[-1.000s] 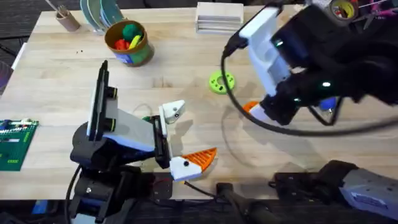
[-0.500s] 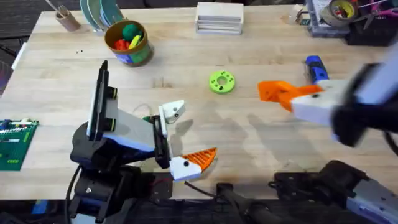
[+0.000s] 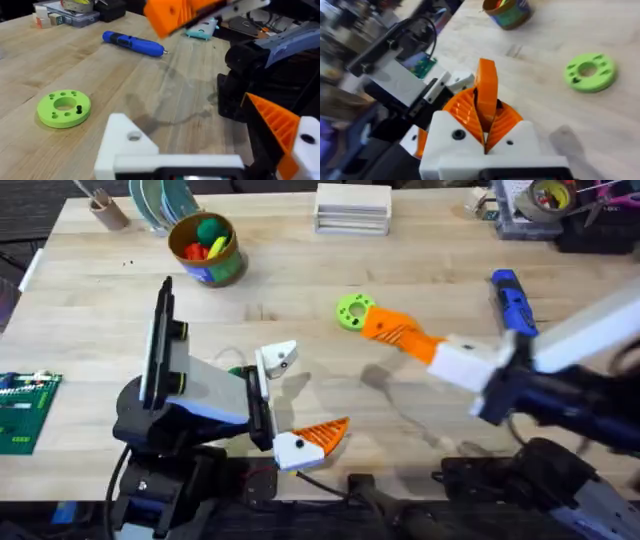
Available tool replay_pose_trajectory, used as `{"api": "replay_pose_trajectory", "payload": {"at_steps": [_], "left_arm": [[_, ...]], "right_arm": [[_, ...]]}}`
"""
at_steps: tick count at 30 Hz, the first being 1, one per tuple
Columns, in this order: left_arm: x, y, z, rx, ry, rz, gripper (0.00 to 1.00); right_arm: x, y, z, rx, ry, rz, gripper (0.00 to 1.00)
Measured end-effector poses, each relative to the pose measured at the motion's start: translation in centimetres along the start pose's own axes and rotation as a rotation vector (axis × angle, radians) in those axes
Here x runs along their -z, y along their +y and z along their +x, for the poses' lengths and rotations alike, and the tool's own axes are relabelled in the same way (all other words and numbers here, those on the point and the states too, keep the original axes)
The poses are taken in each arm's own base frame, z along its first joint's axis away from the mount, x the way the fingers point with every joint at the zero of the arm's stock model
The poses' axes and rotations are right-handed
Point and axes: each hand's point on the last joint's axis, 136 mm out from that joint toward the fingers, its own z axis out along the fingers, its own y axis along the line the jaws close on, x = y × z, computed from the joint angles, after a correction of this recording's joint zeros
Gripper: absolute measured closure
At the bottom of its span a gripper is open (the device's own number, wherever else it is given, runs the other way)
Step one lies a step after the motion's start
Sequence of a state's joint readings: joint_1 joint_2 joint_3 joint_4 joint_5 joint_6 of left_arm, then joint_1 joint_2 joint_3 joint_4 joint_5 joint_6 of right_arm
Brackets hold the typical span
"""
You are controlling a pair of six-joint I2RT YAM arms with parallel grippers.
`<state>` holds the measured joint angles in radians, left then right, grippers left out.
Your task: Pick up the gripper from the table and insert it into the empty holder that is missing its gripper. Then pick up a screw, insert it into the mounting hole, and use the screwdriver to tighten it. Finally, clean up the table by picking up the vegetable and placing it into the bucket.
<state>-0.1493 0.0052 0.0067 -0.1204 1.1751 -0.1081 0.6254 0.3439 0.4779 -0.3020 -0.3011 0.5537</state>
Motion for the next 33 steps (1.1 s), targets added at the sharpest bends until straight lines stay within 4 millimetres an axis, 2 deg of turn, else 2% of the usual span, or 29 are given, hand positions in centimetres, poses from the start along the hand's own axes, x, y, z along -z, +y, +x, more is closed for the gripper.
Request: {"api": "replay_pose_trajectory", "payload": {"at_steps": [4, 9, 17, 33], "left_arm": [[0.0, 0.0, 0.0, -0.017, 0.000, 0.000, 0.008], [0.0, 0.0, 0.0, -0.048, 0.000, 0.000, 0.008], [0.0, 0.0, 0.0, -0.060, 0.000, 0.000, 0.008], [0.0, 0.0, 0.0, -0.067, 0.000, 0.000, 0.008]], "right_arm": [[-1.6, -0.4, 2.3, -0.177, 0.035, -0.080, 0.986], [-2.5, -0.7, 4.3, -0.346, 0.092, -0.121, 0.986], [-3.5, -0.7, 4.6, -0.466, 0.131, -0.131, 0.987], [-7.9, 1.2, 5.6, -0.525, 0.298, -0.318, 0.988]]}}
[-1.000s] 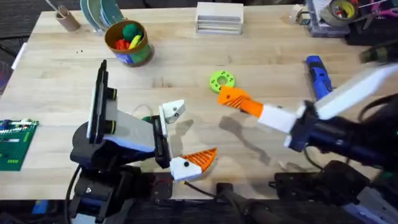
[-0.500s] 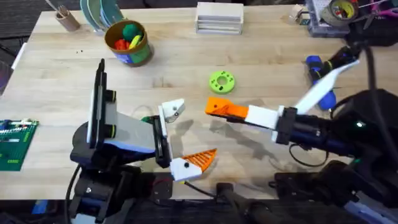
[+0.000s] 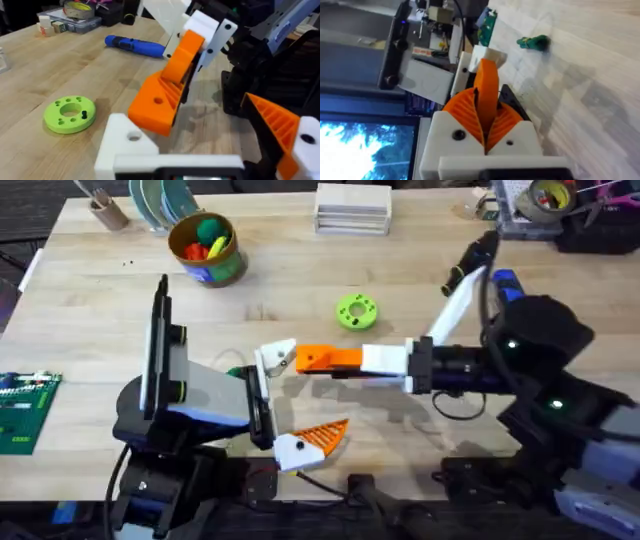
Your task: Pick up the gripper from the table and insert it into the empty holder that is missing its gripper. Then pick up a screw, insert it into the mounting hole, and use the screwdriver to tighten it. Finally, clean up the table by picking up the vegetable and placing it into the bucket.
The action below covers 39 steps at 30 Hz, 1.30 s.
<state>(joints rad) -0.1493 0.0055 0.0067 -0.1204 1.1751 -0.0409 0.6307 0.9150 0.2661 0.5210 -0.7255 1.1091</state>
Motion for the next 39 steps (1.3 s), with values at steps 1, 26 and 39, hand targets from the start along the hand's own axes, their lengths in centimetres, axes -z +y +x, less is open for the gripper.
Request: {"api": "replay_pose_trajectory", "payload": {"at_steps": [1, 26, 39], "left_arm": [[0.0, 0.0, 0.0, 0.000, 0.000, 0.000, 0.008], [0.0, 0.3, 0.0, -0.001, -0.001, -0.016, 0.008], [0.0, -0.3, 0.1, 0.004, 0.002, 0.020, 0.008]], "right_arm": [[-0.3, 0.1, -0.1, 0.003, 0.006, -0.014, 0.988], [-2.8, -0.2, 1.4, -0.033, 0.095, -0.066, 0.990], [-3.7, -1.7, -0.1, -0.032, 0.017, -0.028, 0.992]]}}
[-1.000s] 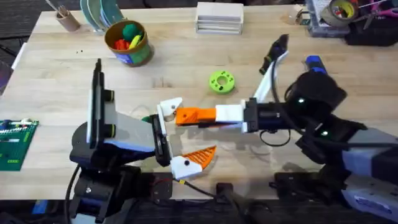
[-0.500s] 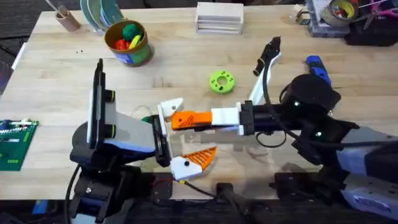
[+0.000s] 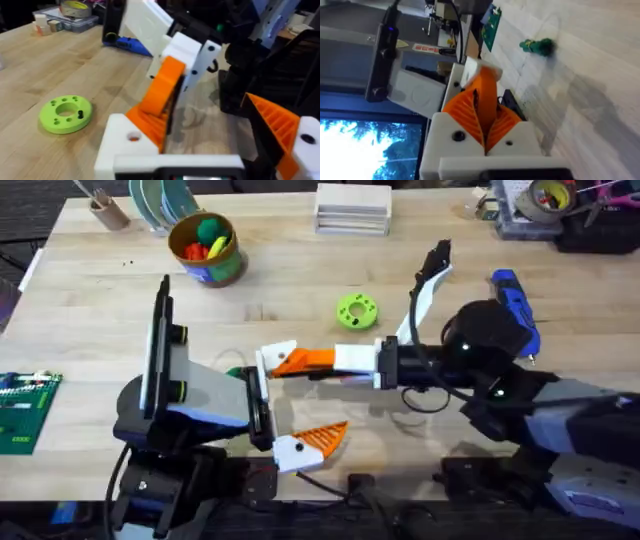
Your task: Pick up the gripper from the table and insert it into the empty holder that is missing its gripper. Then pick up a screw, insert it into the mounting hole, and use the screwdriver to tighten it. Finally, clean up the table by picking up the vegetable and placing it into the bucket.
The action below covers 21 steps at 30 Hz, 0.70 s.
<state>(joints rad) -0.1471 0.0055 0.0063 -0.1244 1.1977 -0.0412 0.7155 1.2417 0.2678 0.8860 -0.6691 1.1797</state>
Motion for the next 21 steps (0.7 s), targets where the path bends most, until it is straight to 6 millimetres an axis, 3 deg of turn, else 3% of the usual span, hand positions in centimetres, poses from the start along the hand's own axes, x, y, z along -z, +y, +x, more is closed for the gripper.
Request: {"api": "replay_pose_trajectory", "payload": {"at_steps": [6, 16, 21], "left_arm": [[0.1, 0.4, 0.0, 0.001, -0.002, -0.019, 0.008], [0.7, 3.5, -0.4, -0.004, -0.022, -0.193, 0.008], [0.9, 4.1, -0.5, 0.004, -0.026, -0.229, 0.008]], "right_arm": [[-1.2, -0.2, -0.9, 0.005, -0.002, -0.008, 0.992], [-5.1, -0.2, -3.1, 0.025, 0.027, -0.004, 0.993], [-6.2, -0.2, -3.7, 0.037, 0.030, -0.004, 0.993]]}}
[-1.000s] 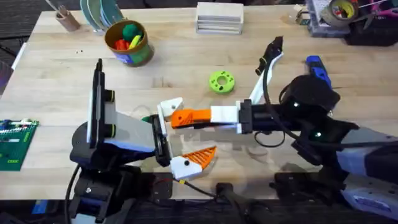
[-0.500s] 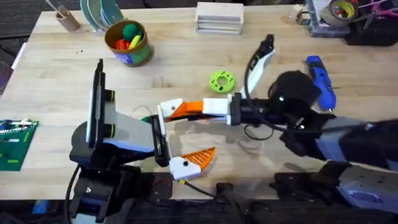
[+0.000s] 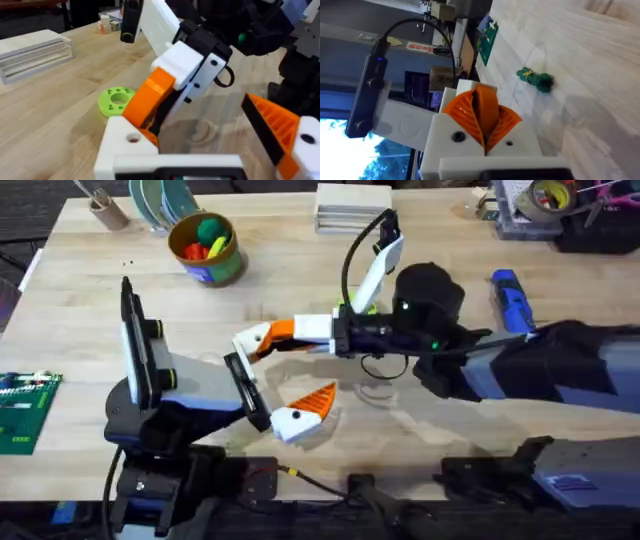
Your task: Pick up the gripper from the table and insert it into the empty holder that is missing its gripper. Then pick up a screw, insert it into the mounting hole, and use the screwdriver to tighten it. Finally, clean up the table by picking up the vegetable and placing it into the bucket.
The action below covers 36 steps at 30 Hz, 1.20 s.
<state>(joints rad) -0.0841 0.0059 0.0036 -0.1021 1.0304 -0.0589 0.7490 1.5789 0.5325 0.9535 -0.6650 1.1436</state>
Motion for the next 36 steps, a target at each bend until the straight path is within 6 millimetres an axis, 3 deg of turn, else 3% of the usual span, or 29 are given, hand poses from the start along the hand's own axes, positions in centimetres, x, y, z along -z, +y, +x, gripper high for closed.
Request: {"api": "replay_pose_trajectory", "payload": {"at_steps": [25, 36], "left_arm": [[0.0, -0.5, 0.0, -0.019, 0.002, 0.026, 0.007], [0.0, -1.4, 0.2, -0.032, 0.011, 0.080, 0.007]], "right_arm": [[0.5, 0.3, 0.8, 0.059, 0.095, -0.045, 0.994], [1.4, 0.5, 1.6, 0.047, 0.187, -0.088, 0.727]]}}
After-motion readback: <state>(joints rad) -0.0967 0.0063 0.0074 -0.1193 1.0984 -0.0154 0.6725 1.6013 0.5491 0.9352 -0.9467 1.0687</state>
